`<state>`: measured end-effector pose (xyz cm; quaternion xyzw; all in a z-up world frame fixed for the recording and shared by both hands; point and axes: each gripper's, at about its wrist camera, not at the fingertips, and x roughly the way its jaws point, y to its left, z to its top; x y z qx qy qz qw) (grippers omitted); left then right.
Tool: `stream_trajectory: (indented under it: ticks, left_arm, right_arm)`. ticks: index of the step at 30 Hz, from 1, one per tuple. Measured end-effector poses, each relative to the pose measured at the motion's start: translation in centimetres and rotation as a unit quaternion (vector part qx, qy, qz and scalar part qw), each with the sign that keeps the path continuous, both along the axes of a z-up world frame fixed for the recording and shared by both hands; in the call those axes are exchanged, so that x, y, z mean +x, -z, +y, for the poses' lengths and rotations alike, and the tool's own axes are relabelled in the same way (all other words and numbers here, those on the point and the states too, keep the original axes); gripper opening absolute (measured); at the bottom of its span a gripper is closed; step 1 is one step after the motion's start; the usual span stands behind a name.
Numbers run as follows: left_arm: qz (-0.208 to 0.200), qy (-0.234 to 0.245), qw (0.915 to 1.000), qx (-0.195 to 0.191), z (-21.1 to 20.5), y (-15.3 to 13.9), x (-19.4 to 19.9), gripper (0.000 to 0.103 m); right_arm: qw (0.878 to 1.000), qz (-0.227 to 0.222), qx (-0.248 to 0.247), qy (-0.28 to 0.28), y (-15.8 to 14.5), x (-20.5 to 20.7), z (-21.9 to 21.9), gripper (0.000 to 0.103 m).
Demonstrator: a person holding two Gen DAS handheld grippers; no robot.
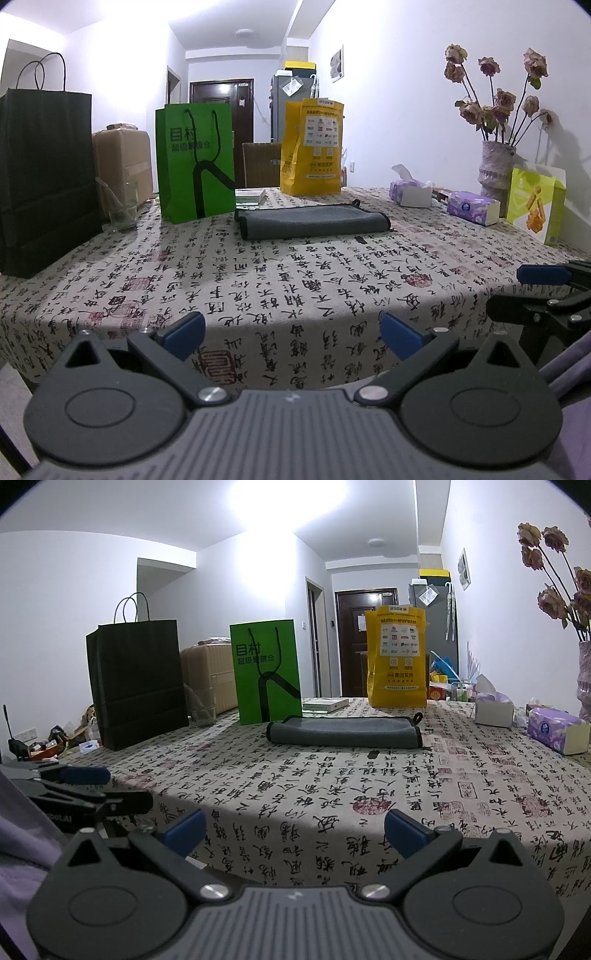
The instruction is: Fold towel
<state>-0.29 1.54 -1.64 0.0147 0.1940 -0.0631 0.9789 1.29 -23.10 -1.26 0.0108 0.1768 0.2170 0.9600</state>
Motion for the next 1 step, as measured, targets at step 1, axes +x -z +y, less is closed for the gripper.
stream_trajectory:
  ticks: [1]
  left_arm:
    - [-0.004,0.009,1.0,-0.001,0.02,-0.05,-0.14,0.103]
  right_arm:
    - [1.0,0.0,0.0,0.0,0.0,0.0,0.0,0.103]
